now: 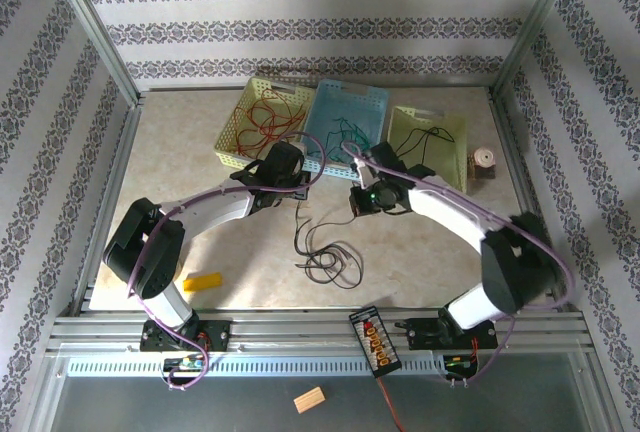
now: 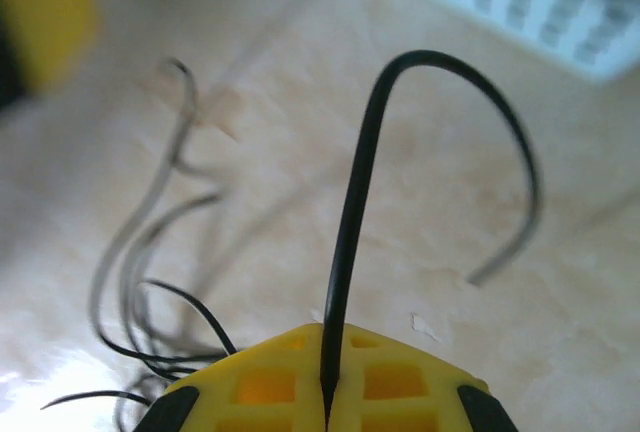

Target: Untangle the cables

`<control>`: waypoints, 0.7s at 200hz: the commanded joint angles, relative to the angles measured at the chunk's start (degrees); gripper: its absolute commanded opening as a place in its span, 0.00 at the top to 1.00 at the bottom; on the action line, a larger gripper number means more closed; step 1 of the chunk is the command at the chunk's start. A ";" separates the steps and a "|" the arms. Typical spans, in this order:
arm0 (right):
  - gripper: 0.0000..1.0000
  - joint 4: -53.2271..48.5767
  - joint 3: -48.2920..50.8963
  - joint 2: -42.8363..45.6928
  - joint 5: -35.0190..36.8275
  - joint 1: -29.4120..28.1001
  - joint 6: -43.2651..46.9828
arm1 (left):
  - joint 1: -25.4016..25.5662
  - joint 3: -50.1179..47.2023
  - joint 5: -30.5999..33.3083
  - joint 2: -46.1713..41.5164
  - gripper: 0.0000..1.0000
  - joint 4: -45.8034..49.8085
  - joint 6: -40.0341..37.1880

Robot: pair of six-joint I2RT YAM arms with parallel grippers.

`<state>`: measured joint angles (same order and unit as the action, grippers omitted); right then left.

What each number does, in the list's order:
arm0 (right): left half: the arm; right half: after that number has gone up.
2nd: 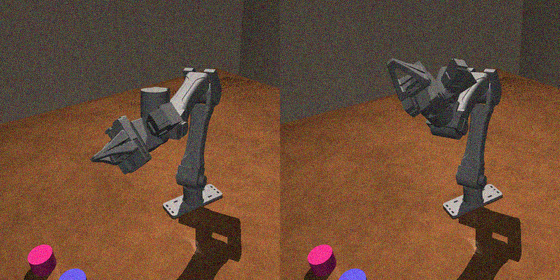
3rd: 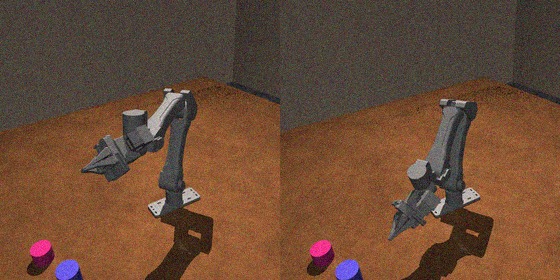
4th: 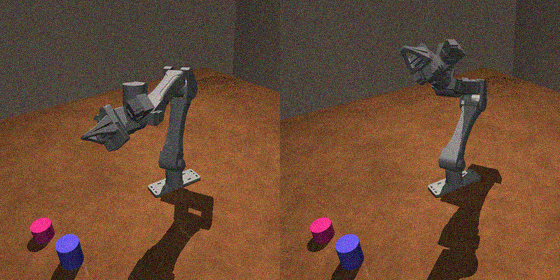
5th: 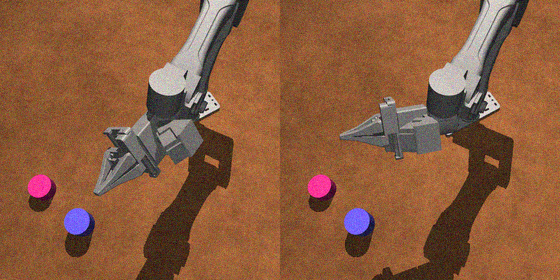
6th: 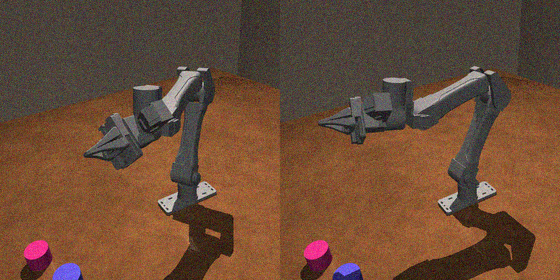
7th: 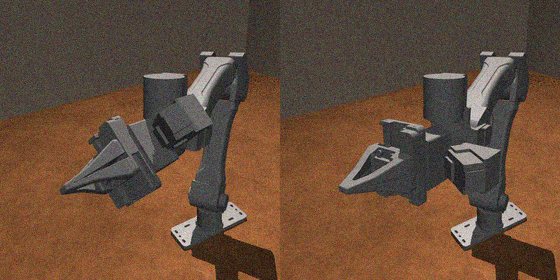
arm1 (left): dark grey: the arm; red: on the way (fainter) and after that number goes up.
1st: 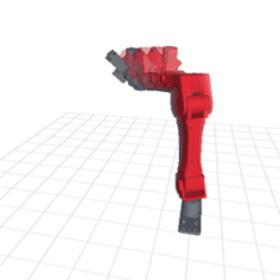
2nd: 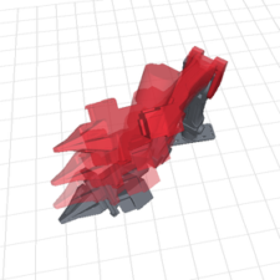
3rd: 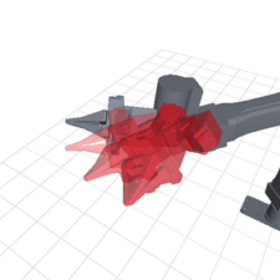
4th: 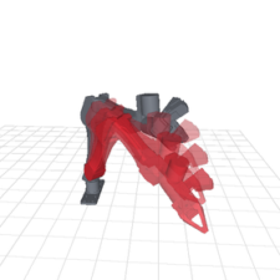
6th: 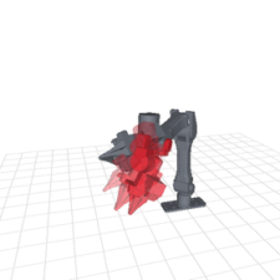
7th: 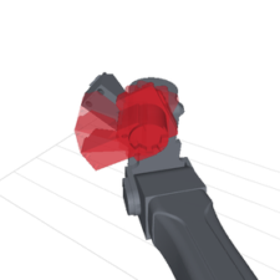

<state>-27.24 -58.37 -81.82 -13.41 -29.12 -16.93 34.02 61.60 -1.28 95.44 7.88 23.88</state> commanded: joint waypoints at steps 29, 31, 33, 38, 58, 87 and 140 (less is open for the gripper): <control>1.00 7.84 -8.70 9.88 12.04 2.14 1.27 | -0.01 -0.52 -0.99 -0.34 1.00 -1.20 0.75; 1.00 8.11 -8.94 10.09 12.78 2.32 1.48 | -0.01 -0.59 -1.05 -0.38 1.00 -1.18 0.78; 1.00 8.38 -9.24 10.28 13.49 2.49 1.60 | -0.01 -0.69 -1.13 -0.42 1.00 -1.15 0.70; 1.00 9.15 -9.90 10.72 15.02 2.93 1.99 | -0.01 -0.79 -1.25 -0.43 1.00 -1.19 0.62; 1.00 10.82 -12.45 11.59 19.95 5.54 3.41 | 0.08 -1.18 -1.14 -0.52 1.00 -0.69 0.31; 1.00 12.04 -14.89 12.21 21.11 11.79 3.29 | 0.08 -1.14 -0.67 -0.69 1.00 -0.21 -0.24; 1.00 11.60 -12.53 9.97 27.57 23.06 2.02 | 0.09 -0.80 -1.10 -0.30 1.00 -0.31 -0.50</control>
<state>-16.40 -72.38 -70.54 10.20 -9.76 -14.59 34.02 60.86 -1.91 95.44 7.49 24.08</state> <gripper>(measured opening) 0.048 0.048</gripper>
